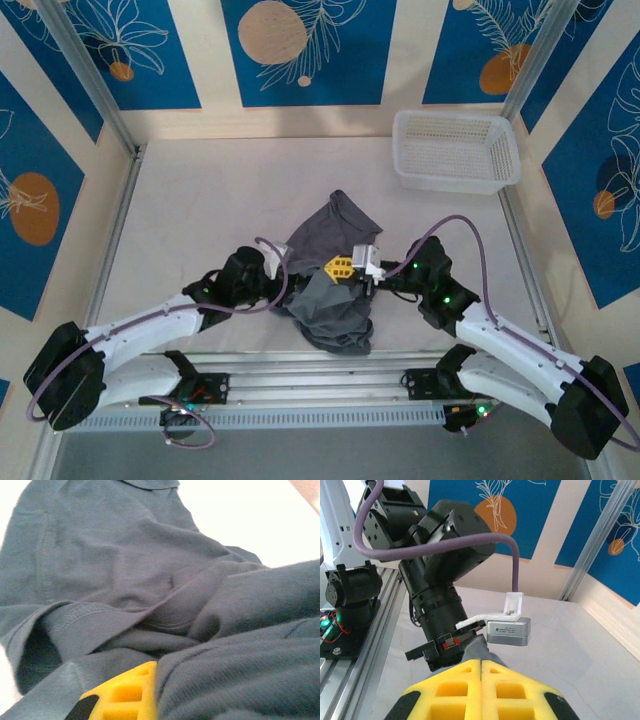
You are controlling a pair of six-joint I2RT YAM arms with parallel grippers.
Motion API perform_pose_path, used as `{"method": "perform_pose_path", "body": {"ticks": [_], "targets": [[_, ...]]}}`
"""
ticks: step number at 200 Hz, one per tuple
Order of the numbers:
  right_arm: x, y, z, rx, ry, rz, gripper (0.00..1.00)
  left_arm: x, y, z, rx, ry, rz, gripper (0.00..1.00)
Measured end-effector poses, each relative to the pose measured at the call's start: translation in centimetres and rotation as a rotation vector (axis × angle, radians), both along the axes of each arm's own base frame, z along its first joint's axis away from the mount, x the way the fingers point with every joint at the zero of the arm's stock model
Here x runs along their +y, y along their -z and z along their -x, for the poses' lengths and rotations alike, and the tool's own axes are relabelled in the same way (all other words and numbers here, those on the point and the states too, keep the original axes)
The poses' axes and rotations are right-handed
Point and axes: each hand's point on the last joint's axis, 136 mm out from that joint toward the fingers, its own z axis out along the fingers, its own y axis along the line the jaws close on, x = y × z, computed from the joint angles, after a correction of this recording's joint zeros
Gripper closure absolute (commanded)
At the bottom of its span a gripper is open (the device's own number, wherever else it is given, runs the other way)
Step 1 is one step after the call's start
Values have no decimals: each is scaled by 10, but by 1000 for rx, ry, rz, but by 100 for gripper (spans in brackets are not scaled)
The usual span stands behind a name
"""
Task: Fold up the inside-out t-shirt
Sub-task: Turn the T-shirt inside out at the center of the table.
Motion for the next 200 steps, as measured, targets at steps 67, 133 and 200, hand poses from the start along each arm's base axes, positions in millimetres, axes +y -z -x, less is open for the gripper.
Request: {"method": "perform_pose_path", "body": {"ticks": [67,133,200], "targets": [[-15,-11,0,-7,44,-37,100,18,16,-4,34,-99,-65,100],[-21,-6,3,46,60,-31,100,14,8,-1,28,-72,-30,43],[-13,16,-14,181,94,6,100,4,-102,42,-229,181,245,27]]}}
